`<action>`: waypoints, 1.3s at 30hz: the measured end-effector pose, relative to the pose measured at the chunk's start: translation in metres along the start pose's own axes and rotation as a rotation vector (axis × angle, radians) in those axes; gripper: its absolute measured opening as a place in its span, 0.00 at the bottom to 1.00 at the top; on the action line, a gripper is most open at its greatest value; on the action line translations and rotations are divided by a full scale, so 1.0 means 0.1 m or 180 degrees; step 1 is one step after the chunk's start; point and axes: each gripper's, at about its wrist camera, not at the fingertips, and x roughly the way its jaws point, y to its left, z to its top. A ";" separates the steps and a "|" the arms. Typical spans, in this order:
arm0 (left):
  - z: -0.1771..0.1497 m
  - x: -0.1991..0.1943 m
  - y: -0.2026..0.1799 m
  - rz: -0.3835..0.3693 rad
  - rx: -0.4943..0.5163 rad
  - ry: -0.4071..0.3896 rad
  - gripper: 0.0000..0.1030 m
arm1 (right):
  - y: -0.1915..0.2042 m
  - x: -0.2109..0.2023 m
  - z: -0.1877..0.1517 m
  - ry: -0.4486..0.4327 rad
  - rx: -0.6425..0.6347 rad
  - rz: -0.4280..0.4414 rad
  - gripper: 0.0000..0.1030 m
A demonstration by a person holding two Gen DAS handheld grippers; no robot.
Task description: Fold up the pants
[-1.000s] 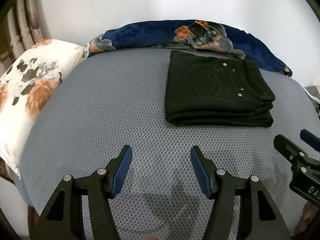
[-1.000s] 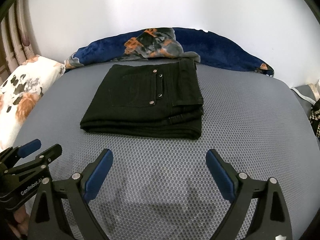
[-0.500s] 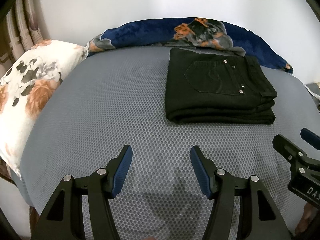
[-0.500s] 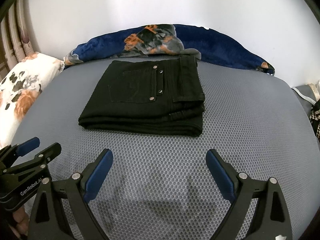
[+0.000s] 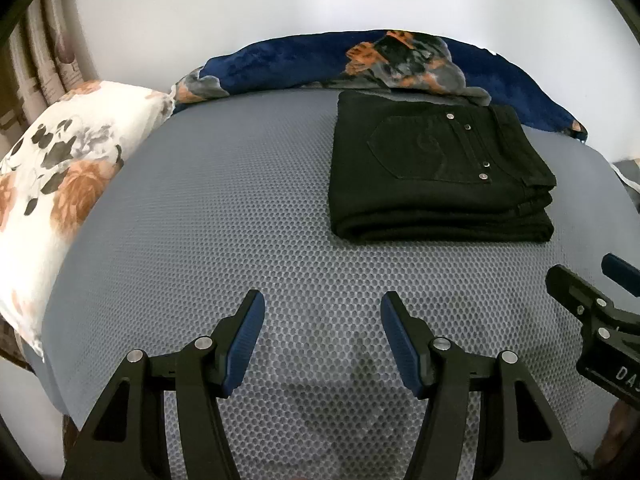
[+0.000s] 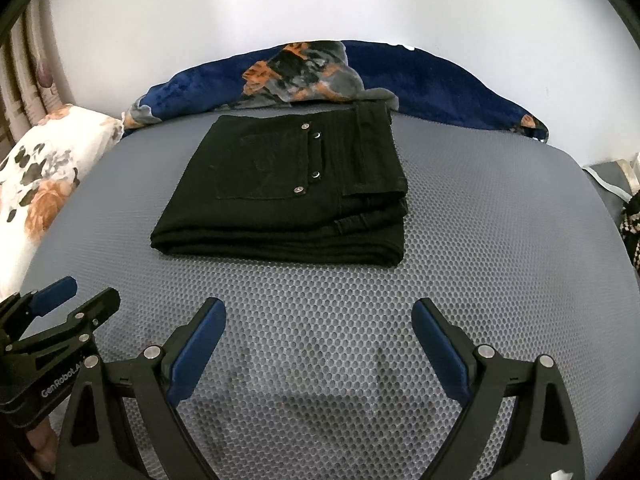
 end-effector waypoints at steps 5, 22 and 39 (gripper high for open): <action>0.00 0.00 -0.02 0.0004 0.0009 0.0005 0.59 | 0.01 0.01 0.00 0.0000 -0.0008 -0.0012 0.90; 0.00 0.04 -0.02 0.0005 0.0026 0.0037 0.59 | 0.02 0.05 -0.02 0.0019 -0.0020 -0.0045 0.90; 0.00 0.06 -0.03 -0.0010 0.0021 0.0038 0.59 | -0.01 0.08 -0.01 0.0054 -0.0015 -0.0060 0.90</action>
